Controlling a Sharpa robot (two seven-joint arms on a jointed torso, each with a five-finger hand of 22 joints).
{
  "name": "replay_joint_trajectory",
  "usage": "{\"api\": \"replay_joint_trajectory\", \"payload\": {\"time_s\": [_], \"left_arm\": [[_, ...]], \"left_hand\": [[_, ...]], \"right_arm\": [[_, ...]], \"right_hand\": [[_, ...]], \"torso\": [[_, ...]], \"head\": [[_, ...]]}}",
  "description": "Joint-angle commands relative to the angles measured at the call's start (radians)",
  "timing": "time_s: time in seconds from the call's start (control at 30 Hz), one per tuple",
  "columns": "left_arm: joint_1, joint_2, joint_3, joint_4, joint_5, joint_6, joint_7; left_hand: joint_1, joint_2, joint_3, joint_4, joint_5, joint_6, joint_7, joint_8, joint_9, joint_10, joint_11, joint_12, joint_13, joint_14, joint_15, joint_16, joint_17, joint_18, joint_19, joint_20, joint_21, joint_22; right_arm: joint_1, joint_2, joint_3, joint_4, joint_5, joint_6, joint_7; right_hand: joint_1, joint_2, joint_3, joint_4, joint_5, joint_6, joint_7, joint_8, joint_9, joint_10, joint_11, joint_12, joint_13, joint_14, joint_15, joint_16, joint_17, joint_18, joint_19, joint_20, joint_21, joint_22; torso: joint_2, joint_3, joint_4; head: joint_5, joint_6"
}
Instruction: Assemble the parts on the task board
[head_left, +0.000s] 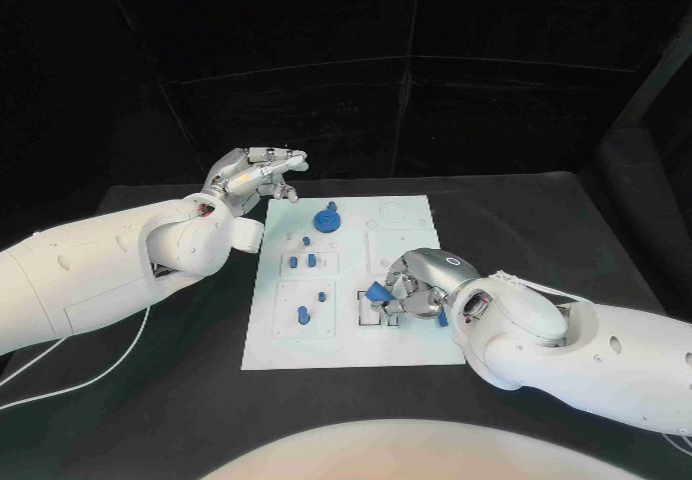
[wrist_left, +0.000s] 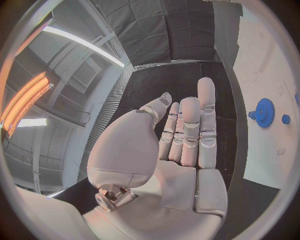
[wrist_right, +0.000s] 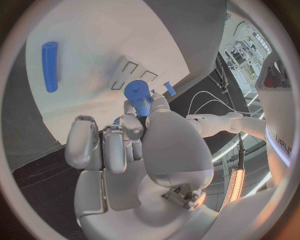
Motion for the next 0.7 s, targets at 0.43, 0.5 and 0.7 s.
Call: {"api": "replay_joint_trajectory", "payload": {"time_s": [0.43, 0.5, 0.7], "left_arm": [[0.001, -0.002, 0.000, 0.004, 0.001, 0.013, 0.002], [0.001, -0.002, 0.000, 0.004, 0.001, 0.014, 0.002], [0.001, -0.002, 0.000, 0.004, 0.001, 0.014, 0.002]], "left_hand": [[0.001, 0.003, -0.007, 0.001, 0.002, -0.005, 0.000, 0.004, -0.001, -0.009, 0.002, 0.006, -0.002, -0.006, 0.001, -0.005, -0.001, 0.013, -0.002, 0.001, -0.006, -0.002], [0.001, 0.003, -0.007, 0.001, 0.002, -0.005, 0.000, 0.004, -0.001, -0.009, 0.002, 0.006, -0.002, -0.006, 0.001, -0.005, -0.001, 0.013, -0.002, 0.001, -0.006, -0.002], [0.001, 0.003, -0.007, 0.001, 0.002, -0.005, 0.000, 0.004, -0.001, -0.009, 0.002, 0.006, -0.002, -0.006, 0.001, -0.005, -0.001, 0.013, -0.002, 0.001, -0.006, -0.002]], "right_arm": [[0.003, 0.026, 0.001, -0.017, 0.239, 0.045, -0.098], [0.004, 0.031, 0.001, -0.022, 0.245, 0.048, -0.105], [0.004, 0.048, 0.001, -0.038, 0.252, 0.027, -0.117]], "right_hand": [[-0.066, 0.040, -0.037, 0.000, 0.004, 0.085, -0.043, 0.010, 0.002, 0.049, -0.014, 0.053, 0.057, 0.070, -0.020, 0.014, 0.086, -0.010, 0.017, -0.013, 0.013, 0.017], [-0.076, 0.047, -0.040, 0.000, 0.004, 0.091, -0.045, 0.010, 0.002, 0.055, -0.016, 0.060, 0.066, 0.071, -0.022, 0.015, 0.087, -0.010, 0.017, -0.014, 0.013, 0.018], [-0.087, 0.055, -0.045, 0.000, 0.000, 0.098, -0.047, 0.010, 0.003, 0.062, -0.018, 0.068, 0.076, 0.071, -0.023, 0.016, 0.090, -0.011, 0.019, -0.016, 0.014, 0.021]], "torso": [[0.000, 0.0002, -0.0001], [0.000, 0.0001, -0.0004], [0.000, -0.0003, 0.0007]], "head": [[0.003, -0.003], [0.003, -0.003], [0.002, -0.003]]}}
